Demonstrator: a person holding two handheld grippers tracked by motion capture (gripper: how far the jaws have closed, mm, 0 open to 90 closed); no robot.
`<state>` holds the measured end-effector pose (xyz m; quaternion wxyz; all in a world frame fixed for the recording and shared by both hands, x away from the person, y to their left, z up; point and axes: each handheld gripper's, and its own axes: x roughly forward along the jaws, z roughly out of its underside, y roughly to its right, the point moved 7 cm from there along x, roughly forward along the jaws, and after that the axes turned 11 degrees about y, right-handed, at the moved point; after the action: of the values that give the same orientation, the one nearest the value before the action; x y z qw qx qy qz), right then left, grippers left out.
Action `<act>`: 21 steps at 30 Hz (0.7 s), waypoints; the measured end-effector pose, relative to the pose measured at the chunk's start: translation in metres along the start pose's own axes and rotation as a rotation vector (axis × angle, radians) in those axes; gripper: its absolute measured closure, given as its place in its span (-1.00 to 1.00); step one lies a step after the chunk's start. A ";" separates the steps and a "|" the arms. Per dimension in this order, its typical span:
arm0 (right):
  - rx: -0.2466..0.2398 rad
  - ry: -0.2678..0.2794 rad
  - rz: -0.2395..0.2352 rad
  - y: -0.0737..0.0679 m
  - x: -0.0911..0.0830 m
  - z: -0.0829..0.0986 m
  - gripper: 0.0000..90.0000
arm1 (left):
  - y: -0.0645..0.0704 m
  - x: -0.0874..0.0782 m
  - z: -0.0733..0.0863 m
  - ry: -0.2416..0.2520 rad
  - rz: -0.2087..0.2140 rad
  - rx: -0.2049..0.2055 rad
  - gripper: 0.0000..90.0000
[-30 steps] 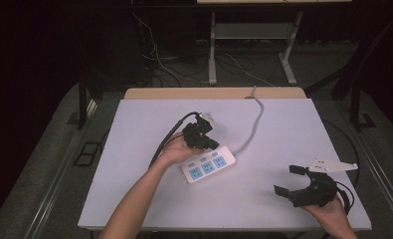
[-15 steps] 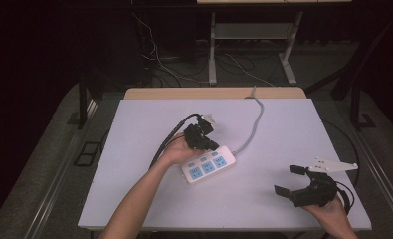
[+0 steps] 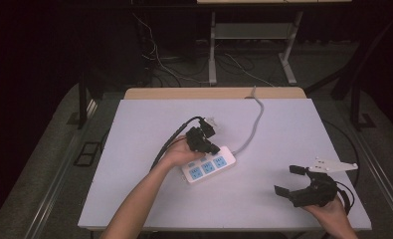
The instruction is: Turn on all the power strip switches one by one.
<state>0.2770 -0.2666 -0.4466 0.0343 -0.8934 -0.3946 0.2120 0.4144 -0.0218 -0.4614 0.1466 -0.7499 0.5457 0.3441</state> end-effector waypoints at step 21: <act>-0.004 0.001 0.003 -0.001 -0.001 0.000 -0.98 | -0.002 0.002 0.003 -0.002 0.013 -0.014 1.00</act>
<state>0.2763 -0.2666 -0.4461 0.0324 -0.8942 -0.3936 0.2107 0.4155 -0.0208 -0.4647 0.1396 -0.7471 0.5478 0.3497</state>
